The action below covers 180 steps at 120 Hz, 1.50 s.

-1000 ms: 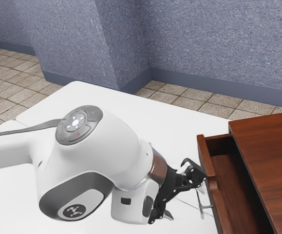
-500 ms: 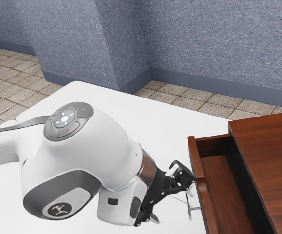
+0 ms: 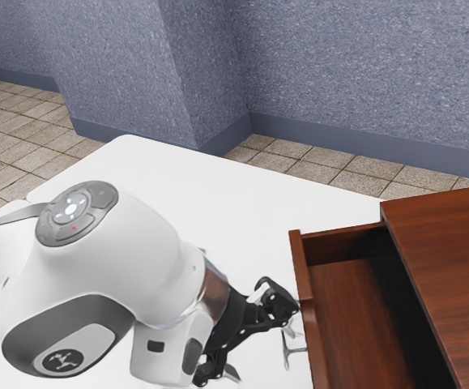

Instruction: Pull the drawer handle with one arm to open the drawer

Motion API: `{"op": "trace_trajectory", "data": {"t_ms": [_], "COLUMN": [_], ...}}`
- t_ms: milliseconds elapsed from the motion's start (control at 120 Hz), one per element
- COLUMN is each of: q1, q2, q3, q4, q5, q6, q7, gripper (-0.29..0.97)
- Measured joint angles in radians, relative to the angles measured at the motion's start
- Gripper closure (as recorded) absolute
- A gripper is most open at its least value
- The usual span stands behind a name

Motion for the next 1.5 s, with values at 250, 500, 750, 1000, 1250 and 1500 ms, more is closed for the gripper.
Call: {"op": "trace_trajectory", "data": {"t_ms": [250,500,750,1000,1250,1500], "q1": [0.002,0.003,0.003,0.014,0.014,0.013], "q2": [-0.03,-0.067,-0.115,-0.131,-0.145,-0.14], "q3": [-0.001,-0.003,-0.003,-0.008,-0.01,-0.034], "q4": [-0.009,-0.015,-0.048,-0.051,-0.043,0.034], "q5": [0.039,0.059,0.062,0.072,0.082,0.089], "q6": [-0.044,-0.104,-0.131,-0.14,-0.142,-0.157], "q7": [-0.007,-0.018,-0.025,-0.031,-0.037,-0.055], "gripper": [0.02,0.03,0.03,0.02,0.01,0.0]}}
